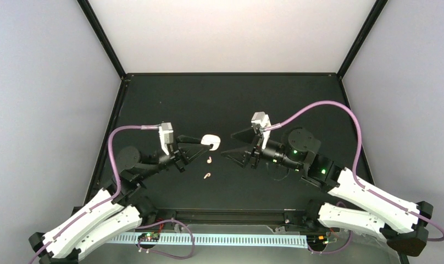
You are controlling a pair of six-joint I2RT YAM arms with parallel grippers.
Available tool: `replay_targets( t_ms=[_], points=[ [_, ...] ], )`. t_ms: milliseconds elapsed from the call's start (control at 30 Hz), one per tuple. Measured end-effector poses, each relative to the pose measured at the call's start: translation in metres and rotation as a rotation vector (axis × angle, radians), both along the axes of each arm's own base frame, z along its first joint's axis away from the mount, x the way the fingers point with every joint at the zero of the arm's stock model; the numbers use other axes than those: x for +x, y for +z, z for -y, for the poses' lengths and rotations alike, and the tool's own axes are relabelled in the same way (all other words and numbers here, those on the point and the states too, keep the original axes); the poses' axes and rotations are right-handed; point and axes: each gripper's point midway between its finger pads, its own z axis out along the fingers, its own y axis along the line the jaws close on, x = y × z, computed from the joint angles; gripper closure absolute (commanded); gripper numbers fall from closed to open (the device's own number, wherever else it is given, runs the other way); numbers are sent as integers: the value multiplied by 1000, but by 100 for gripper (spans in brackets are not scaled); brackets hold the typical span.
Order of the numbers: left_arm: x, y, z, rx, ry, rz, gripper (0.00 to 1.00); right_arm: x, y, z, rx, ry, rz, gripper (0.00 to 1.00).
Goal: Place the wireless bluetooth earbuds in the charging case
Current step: Pick up the charging case at the center of the board.
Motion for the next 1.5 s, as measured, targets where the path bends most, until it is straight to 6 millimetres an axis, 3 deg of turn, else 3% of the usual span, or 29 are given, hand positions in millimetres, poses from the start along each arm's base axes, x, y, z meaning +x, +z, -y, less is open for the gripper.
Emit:
replay_targets(
  t_ms=[167,367,767,1033,1200,1500],
  points=[
    [-25,23,-5,-74,-79,123,98,-7,25,-15,82,90,-35,25],
    [-47,38,-6,-106,-167,210,98,-20,46,-24,142,187,-54,36],
    [-61,45,-3,-131,-251,244,99,-31,44,-34,141,284,-87,53],
    [-59,42,2,-129,-271,218,98,-37,44,-36,140,324,-94,73],
    [-57,40,4,-127,-274,203,85,-39,47,-37,142,337,-85,82],
    [-53,36,9,-120,-283,170,67,-39,48,-37,142,339,-76,87]
  ],
)
